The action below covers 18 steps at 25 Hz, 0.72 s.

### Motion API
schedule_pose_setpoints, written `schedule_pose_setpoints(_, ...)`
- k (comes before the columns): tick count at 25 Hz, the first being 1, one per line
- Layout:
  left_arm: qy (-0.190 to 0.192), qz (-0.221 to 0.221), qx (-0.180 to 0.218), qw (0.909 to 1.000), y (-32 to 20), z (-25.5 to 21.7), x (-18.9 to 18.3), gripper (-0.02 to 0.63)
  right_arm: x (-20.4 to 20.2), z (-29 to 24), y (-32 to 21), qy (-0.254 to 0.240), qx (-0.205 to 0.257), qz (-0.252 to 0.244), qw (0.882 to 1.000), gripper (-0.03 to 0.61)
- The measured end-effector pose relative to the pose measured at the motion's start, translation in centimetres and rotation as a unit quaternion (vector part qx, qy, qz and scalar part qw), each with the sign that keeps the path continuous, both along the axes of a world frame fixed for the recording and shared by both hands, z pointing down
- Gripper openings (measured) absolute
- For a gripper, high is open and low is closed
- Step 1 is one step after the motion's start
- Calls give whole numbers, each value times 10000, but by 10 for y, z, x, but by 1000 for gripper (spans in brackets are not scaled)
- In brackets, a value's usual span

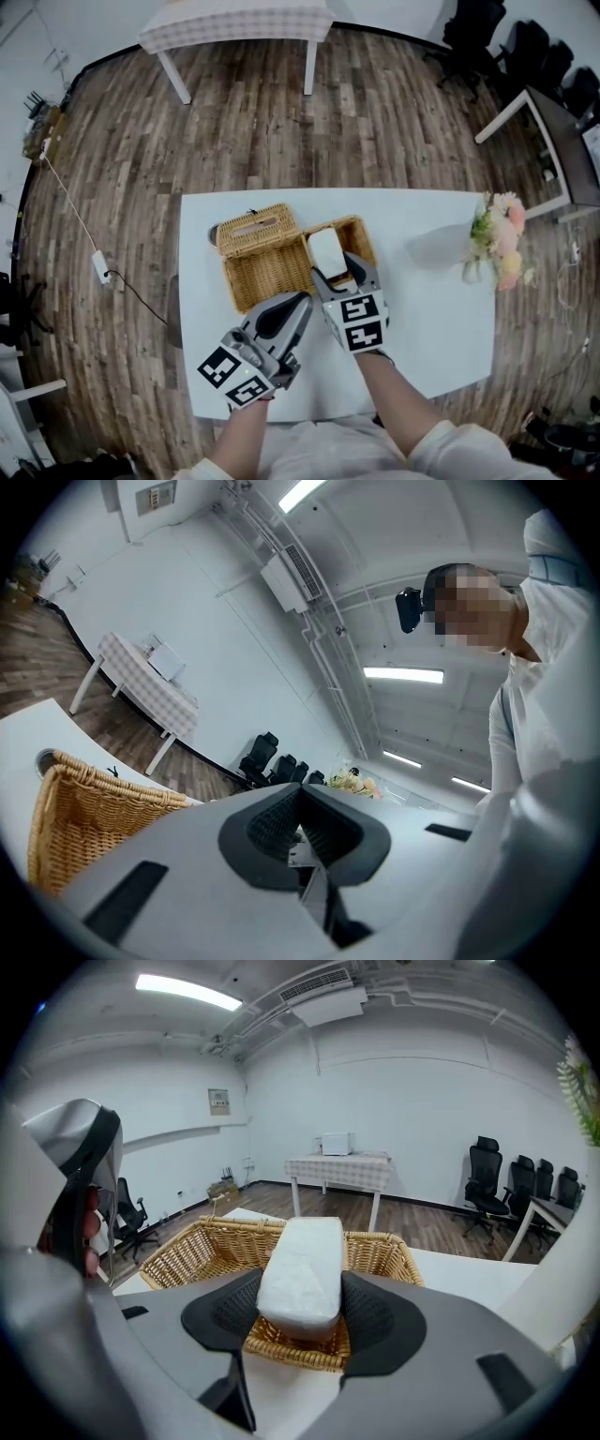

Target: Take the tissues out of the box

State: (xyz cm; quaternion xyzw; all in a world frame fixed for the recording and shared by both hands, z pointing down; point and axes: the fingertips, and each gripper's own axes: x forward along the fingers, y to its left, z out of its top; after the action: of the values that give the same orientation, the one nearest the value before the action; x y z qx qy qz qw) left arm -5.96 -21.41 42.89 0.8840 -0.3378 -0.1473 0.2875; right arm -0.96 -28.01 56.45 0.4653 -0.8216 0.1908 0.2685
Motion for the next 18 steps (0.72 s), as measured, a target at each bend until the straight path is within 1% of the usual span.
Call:
schedule_pose_setpoints(5, -7, -8, -37, 10000, 3, 4, 0, 0, 2, 1, -1, 82, 12, 70, 9999, 259)
schedule_pose_setpoints(16, -20, -92, -10, 10000, 3, 2, -3, 0, 3, -7, -1, 56, -106, 188, 9998, 249)
schedule_pose_setpoints(18, -16, -106, -13, 9999, 3, 2, -3, 0, 2, -12, -1, 50, -44, 190, 9998, 249)
